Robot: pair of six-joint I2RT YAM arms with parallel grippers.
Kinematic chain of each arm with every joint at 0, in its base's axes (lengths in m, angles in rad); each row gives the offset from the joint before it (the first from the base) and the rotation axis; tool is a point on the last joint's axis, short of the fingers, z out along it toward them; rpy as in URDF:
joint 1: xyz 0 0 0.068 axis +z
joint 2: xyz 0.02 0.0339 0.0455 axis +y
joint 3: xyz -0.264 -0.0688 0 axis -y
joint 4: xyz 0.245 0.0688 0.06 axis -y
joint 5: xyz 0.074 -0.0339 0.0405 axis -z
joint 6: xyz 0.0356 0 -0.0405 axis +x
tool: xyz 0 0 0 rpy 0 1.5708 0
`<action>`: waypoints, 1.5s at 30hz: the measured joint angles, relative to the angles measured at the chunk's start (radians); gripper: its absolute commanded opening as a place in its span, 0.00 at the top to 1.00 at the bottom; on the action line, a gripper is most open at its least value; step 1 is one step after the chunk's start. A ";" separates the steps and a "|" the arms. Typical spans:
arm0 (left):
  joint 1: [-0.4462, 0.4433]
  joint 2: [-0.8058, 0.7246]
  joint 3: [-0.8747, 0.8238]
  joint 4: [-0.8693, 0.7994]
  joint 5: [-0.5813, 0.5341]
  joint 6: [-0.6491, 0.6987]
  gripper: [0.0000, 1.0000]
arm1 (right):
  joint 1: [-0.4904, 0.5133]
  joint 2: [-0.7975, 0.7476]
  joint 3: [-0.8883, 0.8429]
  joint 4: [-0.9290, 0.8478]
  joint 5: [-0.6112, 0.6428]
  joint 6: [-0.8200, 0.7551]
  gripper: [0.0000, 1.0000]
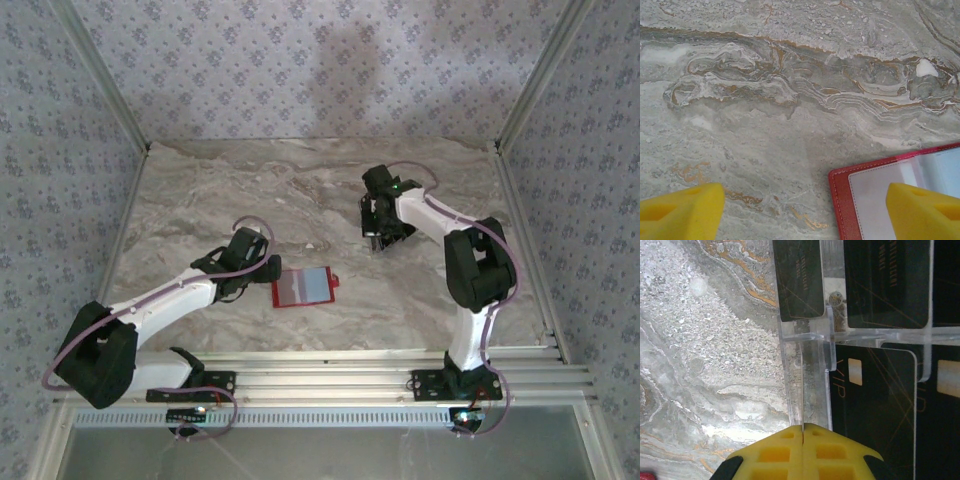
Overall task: Put the credit cards into the card holder
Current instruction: Pick up the credit card from the storage box, then press the card holder at the center of the table.
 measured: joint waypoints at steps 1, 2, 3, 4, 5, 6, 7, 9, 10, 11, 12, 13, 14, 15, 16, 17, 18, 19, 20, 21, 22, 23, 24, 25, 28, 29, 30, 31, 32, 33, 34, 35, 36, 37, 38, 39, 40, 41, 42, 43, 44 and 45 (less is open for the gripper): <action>0.000 0.000 0.000 0.000 0.000 0.000 0.16 | -0.003 0.000 -0.001 0.003 -0.006 0.001 1.00; 0.000 0.000 0.000 0.000 0.001 0.000 0.16 | -0.005 -0.002 -0.003 0.006 -0.012 0.002 1.00; 0.000 0.000 0.000 0.000 0.003 0.000 0.16 | -0.007 -0.002 -0.005 0.007 -0.017 0.004 1.00; 0.000 0.000 0.000 0.000 0.003 0.000 0.16 | -0.008 -0.003 -0.007 0.009 -0.021 0.005 1.00; 0.000 0.000 0.000 0.000 0.004 0.000 0.16 | -0.009 -0.005 -0.010 0.012 -0.027 0.005 1.00; 0.000 0.000 0.000 0.000 0.005 0.000 0.16 | -0.009 -0.006 -0.012 0.013 -0.031 0.005 1.00; 0.000 0.000 0.000 0.000 0.006 0.000 0.16 | -0.009 -0.007 -0.013 0.014 -0.035 0.005 1.00; 0.000 0.000 0.000 -0.001 0.007 0.000 0.16 | -0.011 -0.017 -0.020 0.020 -0.043 0.005 1.00; 0.000 0.000 0.000 0.000 0.007 0.000 0.16 | -0.013 -0.027 -0.026 0.021 -0.050 0.005 1.00; 0.000 0.000 0.000 -0.001 0.007 0.000 0.16 | -0.015 -0.040 -0.032 0.021 -0.059 0.005 1.00; 0.000 0.000 0.000 -0.001 0.007 0.000 0.16 | -0.018 -0.058 -0.037 0.021 -0.066 0.005 1.00; 0.000 0.000 0.000 -0.001 0.006 0.000 0.16 | -0.020 -0.075 -0.040 0.021 -0.072 0.006 1.00; 0.000 0.000 0.000 -0.001 0.006 0.001 0.16 | -0.021 -0.097 -0.041 0.024 -0.079 0.008 1.00; 0.000 0.000 0.000 -0.001 0.006 0.001 0.16 | -0.023 -0.119 -0.043 0.031 -0.086 0.008 1.00; 0.000 0.000 0.000 -0.001 0.006 0.001 0.16 | -0.024 -0.142 -0.043 0.036 -0.090 0.010 1.00; 0.000 0.000 0.000 -0.002 0.006 0.000 0.15 | -0.024 -0.165 -0.043 0.043 -0.099 0.013 1.00; 0.000 0.000 0.000 -0.002 0.006 0.001 0.15 | -0.024 -0.186 -0.043 0.051 -0.106 0.016 1.00; 0.000 0.002 0.000 -0.002 0.006 0.001 0.15 | -0.024 -0.206 -0.043 0.058 -0.114 0.020 1.00; 0.000 0.005 0.000 -0.002 0.006 0.001 0.15 | -0.024 -0.219 -0.043 0.061 -0.120 0.024 1.00; 0.000 0.008 0.000 -0.002 0.006 0.001 0.15 | -0.024 -0.238 -0.044 0.069 -0.133 0.031 1.00; 0.000 0.011 0.000 -0.003 0.006 0.001 0.15 | -0.024 -0.254 -0.046 0.080 -0.145 0.037 1.00; 0.000 0.014 0.000 -0.005 0.006 0.001 0.15 | -0.024 -0.269 -0.053 0.097 -0.161 0.046 1.00; 0.000 0.015 0.000 -0.007 0.006 0.001 0.15 | -0.022 -0.283 -0.063 0.111 -0.177 0.057 1.00; 0.000 0.016 0.000 -0.008 0.006 0.002 0.15 | -0.020 -0.301 -0.076 0.126 -0.195 0.069 1.00; 0.000 0.023 0.002 -0.017 0.007 0.009 0.15 | 0.002 -0.351 -0.134 0.193 -0.252 0.114 1.00; 0.000 0.027 0.002 -0.021 0.007 0.012 0.15 | 0.015 -0.366 -0.157 0.213 -0.269 0.129 1.00; 0.000 0.031 0.002 -0.025 0.007 0.014 0.15 | 0.027 -0.375 -0.171 0.227 -0.283 0.140 1.00; 0.000 0.035 0.002 -0.027 0.008 0.018 0.15 | 0.050 -0.386 -0.196 0.261 -0.300 0.159 1.00; 0.000 0.039 0.002 -0.029 0.010 0.019 0.15 | 0.076 -0.396 -0.231 0.306 -0.311 0.180 1.00; 0.000 0.043 0.002 -0.030 0.011 0.021 0.15 | 0.096 -0.402 -0.257 0.332 -0.320 0.195 1.00; -0.001 0.049 0.002 -0.030 0.011 0.023 0.15 | 0.129 -0.406 -0.294 0.371 -0.330 0.216 1.00; -0.003 0.054 0.003 -0.031 0.011 0.024 0.15 | 0.151 -0.406 -0.314 0.391 -0.333 0.229 1.00; -0.007 0.061 0.003 -0.031 0.010 0.025 0.15 | 0.182 -0.404 -0.345 0.420 -0.341 0.251 1.00; -0.013 0.067 0.004 -0.031 0.010 0.027 0.15 | 0.214 -0.403 -0.376 0.452 -0.347 0.269 1.00; -0.023 0.075 0.005 -0.030 0.010 0.027 0.15 | 0.236 -0.403 -0.401 0.480 -0.348 0.284 1.00; -0.032 0.083 0.005 -0.030 0.010 0.027 0.15 | 0.250 -0.403 -0.416 0.496 -0.351 0.296 1.00; -0.043 0.091 0.006 -0.030 0.010 0.028 0.15 | 0.264 -0.403 -0.439 0.529 -0.351 0.309 1.00; -0.050 0.097 0.007 -0.030 0.010 0.028 0.15 | 0.271 -0.402 -0.451 0.546 -0.354 0.320 1.00; -0.065 0.106 0.007 -0.030 0.006 0.031 0.15 | 0.277 -0.402 -0.471 0.575 -0.355 0.332 1.00; -0.077 0.113 0.007 -0.029 0.005 0.032 0.15 | 0.280 -0.401 -0.491 0.605 -0.355 0.344 1.00; -0.088 0.121 0.007 -0.029 0.002 0.035 0.15 | 0.280 -0.401 -0.505 0.624 -0.356 0.353 1.00; -0.098 0.126 0.007 -0.029 -0.002 0.035 0.15 | 0.283 -0.399 -0.520 0.645 -0.356 0.361 1.00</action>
